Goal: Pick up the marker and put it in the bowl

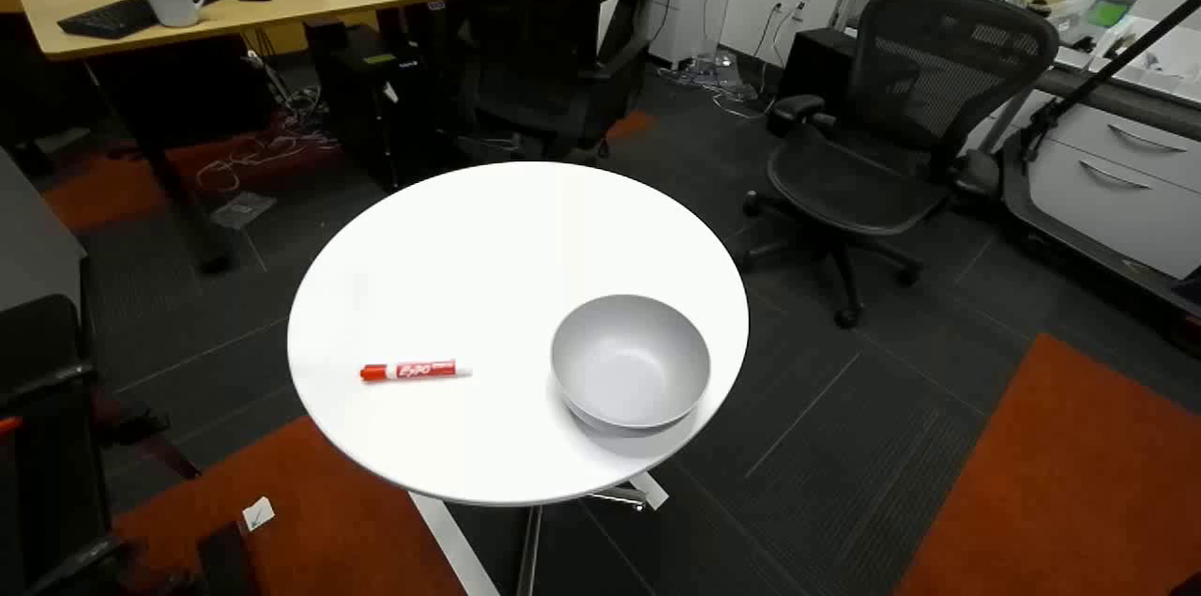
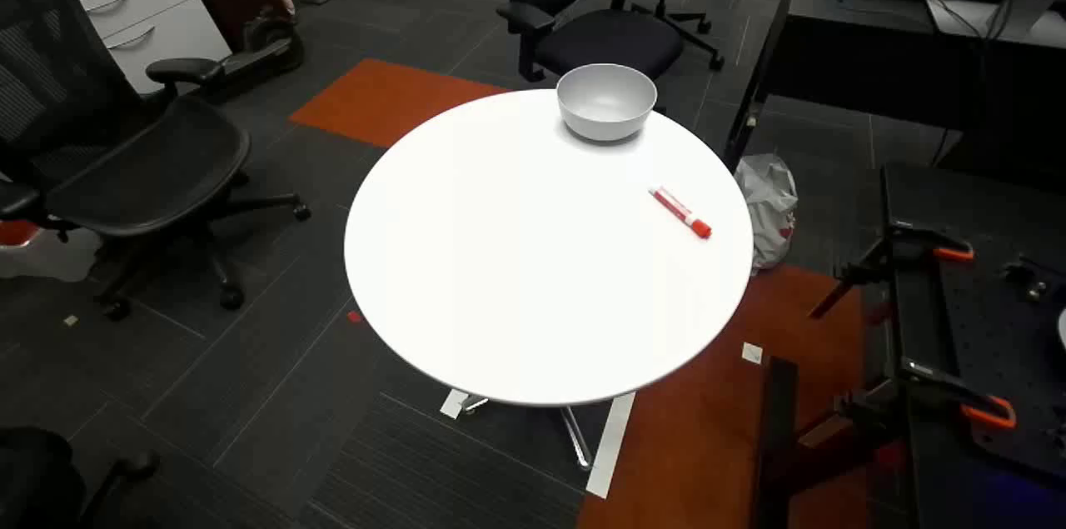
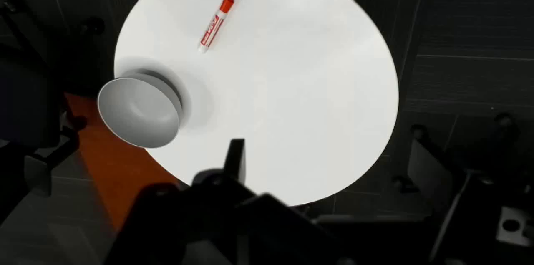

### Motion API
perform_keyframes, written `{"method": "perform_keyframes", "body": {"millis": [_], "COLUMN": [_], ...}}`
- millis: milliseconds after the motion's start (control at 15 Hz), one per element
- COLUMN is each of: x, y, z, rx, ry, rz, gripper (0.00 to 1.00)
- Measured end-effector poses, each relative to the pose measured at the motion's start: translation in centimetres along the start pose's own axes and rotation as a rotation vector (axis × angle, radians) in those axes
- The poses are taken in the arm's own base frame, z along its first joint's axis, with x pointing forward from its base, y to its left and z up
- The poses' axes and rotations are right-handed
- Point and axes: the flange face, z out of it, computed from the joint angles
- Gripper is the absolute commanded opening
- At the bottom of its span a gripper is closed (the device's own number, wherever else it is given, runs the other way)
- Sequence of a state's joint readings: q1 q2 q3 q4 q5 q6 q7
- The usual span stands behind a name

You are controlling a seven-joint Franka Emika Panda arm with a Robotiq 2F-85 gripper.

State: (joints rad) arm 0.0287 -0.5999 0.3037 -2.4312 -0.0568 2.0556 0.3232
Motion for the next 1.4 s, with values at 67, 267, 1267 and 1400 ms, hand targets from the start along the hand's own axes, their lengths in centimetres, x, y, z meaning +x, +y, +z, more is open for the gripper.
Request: {"method": "perform_keyframes", "body": {"millis": [67, 267, 1267, 1400], "x": [0.0, 0.0, 1.4, 1.8], "y": [0.0, 0.0, 8.9, 11.5], "z": [0.0, 0.0, 7.7, 10.2], "rx": [0.0, 0.0, 0.042, 0.052], "ry": [0.0, 0.0, -0.003, -0.002], "rz": [0.0, 0.0, 0.196, 0.26], "gripper": [1.0, 1.0, 1.0, 1.0]}}
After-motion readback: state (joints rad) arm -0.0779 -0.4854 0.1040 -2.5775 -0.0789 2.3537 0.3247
